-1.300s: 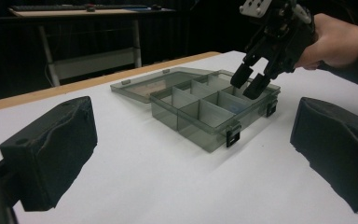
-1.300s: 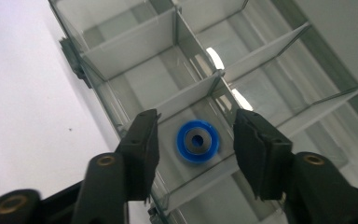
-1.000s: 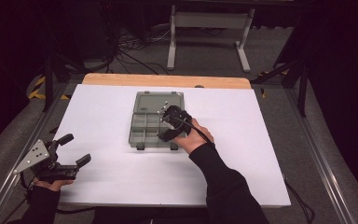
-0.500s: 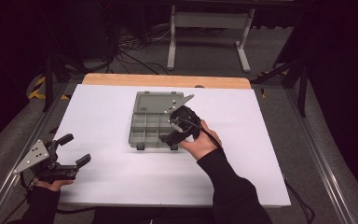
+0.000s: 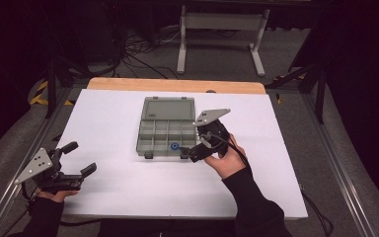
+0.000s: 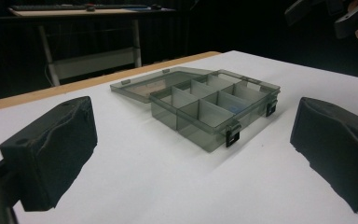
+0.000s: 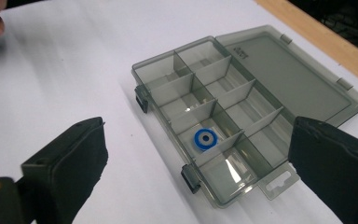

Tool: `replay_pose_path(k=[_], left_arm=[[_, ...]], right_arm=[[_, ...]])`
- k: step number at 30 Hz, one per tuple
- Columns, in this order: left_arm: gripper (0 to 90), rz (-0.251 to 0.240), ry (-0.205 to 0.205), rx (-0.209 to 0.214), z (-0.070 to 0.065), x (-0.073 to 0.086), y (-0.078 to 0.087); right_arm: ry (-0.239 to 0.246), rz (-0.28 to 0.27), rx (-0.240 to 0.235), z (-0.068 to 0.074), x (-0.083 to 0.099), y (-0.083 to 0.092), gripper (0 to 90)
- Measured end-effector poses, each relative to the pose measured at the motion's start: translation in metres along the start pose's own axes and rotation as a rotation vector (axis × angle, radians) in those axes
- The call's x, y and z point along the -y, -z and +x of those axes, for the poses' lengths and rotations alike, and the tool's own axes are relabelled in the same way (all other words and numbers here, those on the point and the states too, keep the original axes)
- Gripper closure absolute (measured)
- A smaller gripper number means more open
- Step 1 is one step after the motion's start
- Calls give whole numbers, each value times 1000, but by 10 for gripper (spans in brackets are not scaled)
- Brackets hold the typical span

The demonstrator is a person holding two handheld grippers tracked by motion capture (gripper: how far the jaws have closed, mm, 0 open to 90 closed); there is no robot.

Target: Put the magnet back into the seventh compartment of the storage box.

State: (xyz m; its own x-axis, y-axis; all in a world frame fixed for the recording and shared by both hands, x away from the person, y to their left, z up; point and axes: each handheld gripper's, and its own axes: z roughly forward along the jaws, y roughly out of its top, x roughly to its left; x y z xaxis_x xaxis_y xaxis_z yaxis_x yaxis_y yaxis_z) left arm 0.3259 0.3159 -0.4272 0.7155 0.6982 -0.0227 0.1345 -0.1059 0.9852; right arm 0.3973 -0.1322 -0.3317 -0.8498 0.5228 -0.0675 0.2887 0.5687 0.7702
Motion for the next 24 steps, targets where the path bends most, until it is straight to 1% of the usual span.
replay_pose_path(k=[2, 4, 5, 7, 11, 14, 20, 24], left_arm=[[11, 0, 0, 0, 0, 0, 0], [11, 0, -5, -1, 0, 0, 0], [11, 0, -5, -1, 0, 0, 0], [11, 0, 0, 0, 0, 0, 0], [11, 2, -3, -1, 0, 0, 0], [11, -3, -1, -3, -1, 0, -1], [11, -3, 0, -1, -1, 1, -1], [11, -4, -1, -1, -1, 1, -1]], right_arm=[[-1, -20, 8, 1, 4, 6, 37], [-12, -37, 14, 1, 9, 12, 25], [-15, -53, 12, 1, 13, 15, 15], [-19, -77, 26, 1, 19, 21, 9], [-39, -155, 30, -1, 32, 32, 8], [-52, -179, 38, -2, 40, 38, 8], [-54, -242, 54, -4, 61, 49, 3], [-58, -288, 52, -5, 75, 55, 3]])
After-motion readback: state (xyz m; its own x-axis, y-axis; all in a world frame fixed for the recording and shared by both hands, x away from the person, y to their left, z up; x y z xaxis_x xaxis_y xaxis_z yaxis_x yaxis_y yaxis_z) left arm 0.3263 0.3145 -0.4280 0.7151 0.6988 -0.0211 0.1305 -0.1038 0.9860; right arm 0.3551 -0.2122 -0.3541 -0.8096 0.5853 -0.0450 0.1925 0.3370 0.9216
